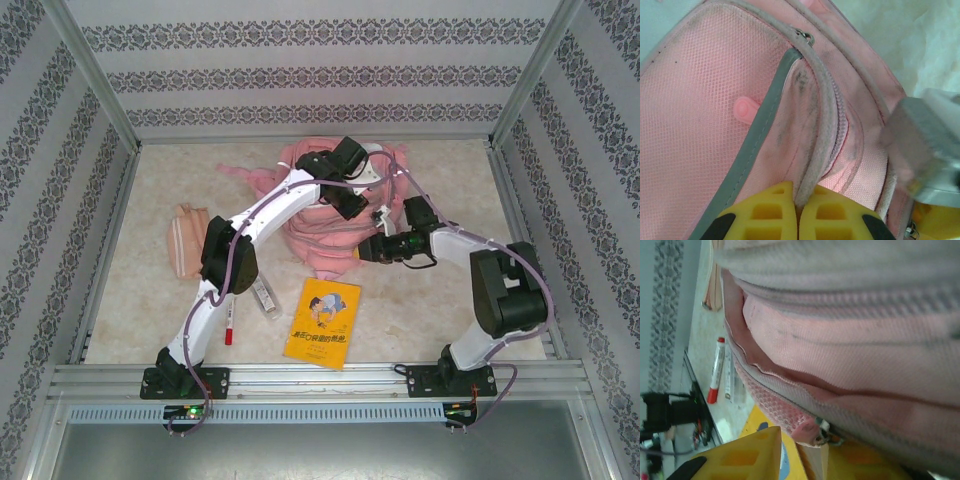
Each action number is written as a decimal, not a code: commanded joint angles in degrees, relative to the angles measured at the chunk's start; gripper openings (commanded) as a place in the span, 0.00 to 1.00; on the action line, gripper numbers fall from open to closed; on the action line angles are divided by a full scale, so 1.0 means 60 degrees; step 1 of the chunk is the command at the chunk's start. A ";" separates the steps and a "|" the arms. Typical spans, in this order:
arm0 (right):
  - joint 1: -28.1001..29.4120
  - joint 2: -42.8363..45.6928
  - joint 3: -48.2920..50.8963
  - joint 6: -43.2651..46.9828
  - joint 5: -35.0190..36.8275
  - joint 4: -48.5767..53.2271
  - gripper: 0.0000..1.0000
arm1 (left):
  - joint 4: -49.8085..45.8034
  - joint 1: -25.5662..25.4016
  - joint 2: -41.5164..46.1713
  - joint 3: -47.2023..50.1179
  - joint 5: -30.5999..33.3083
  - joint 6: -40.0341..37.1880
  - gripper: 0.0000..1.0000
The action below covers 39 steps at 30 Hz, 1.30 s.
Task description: Pack the student bag
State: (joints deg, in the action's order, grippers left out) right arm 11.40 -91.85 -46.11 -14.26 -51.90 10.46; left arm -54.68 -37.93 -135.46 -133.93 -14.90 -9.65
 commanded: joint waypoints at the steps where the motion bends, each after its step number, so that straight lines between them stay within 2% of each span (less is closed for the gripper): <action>1: -0.0122 0.0983 0.0410 -0.2516 0.0896 -0.0916 0.33 | 0.0833 0.0308 0.0315 -0.0007 -0.0200 0.1082 0.22; 4: -0.0537 0.1593 0.0680 -0.3186 0.1129 -0.0493 0.36 | 0.0783 0.0563 0.0636 0.0152 -0.0508 0.2006 0.37; 5: -0.0652 0.1704 0.0677 -0.3207 0.1089 -0.0312 0.36 | 0.0746 0.0642 0.0793 0.0265 -0.0785 0.2292 0.39; 9: -0.0948 0.1936 0.0006 -0.2050 0.2034 0.1602 0.39 | 0.0625 0.0748 0.1777 0.1414 -0.1535 0.3603 0.47; 12: -0.1192 0.1951 -0.0308 -0.1995 0.2650 0.1862 0.42 | 0.1014 0.0569 0.2753 0.3102 -0.2101 0.4461 0.49; 15: -0.1164 0.1524 -0.0851 -0.2333 0.2903 0.2220 0.45 | 0.1937 0.0069 0.3653 0.4901 -0.2057 0.5039 0.50; 16: -0.1125 0.1374 -0.0936 -0.2576 0.2948 0.2213 0.50 | 0.2203 -0.0146 0.3835 0.5360 -0.2008 0.5145 0.51; 18: -0.1123 0.0995 -0.1112 -0.3126 0.2814 0.2251 0.54 | 0.2322 -0.0520 0.3903 0.5742 -0.1707 0.5195 0.53; 25: -0.0882 -0.0502 -0.1823 -0.4854 0.2802 0.2375 0.52 | 0.2378 -0.0998 0.3205 0.5393 -0.0705 0.5624 0.58; 29: -0.0641 -0.0936 -0.2288 -0.5132 0.3239 0.2583 0.49 | 0.1875 -0.1017 0.2453 0.4643 -0.0145 0.5619 0.60; 34: -0.0619 -0.1376 -0.2424 -0.5540 0.3224 0.2678 0.49 | 0.1579 -0.1061 0.1759 0.4099 -0.0088 0.5591 0.61; 39: -0.0602 -0.1679 -0.2415 -0.5759 0.2793 0.2430 0.29 | 0.0961 -0.1119 0.1156 0.3498 -0.0037 0.5691 0.58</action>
State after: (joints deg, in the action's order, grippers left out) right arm 7.51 -100.64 -59.57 -46.87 -33.89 25.12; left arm -44.31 -44.47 -127.04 -110.28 -16.43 23.24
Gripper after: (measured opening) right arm 0.307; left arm 0.578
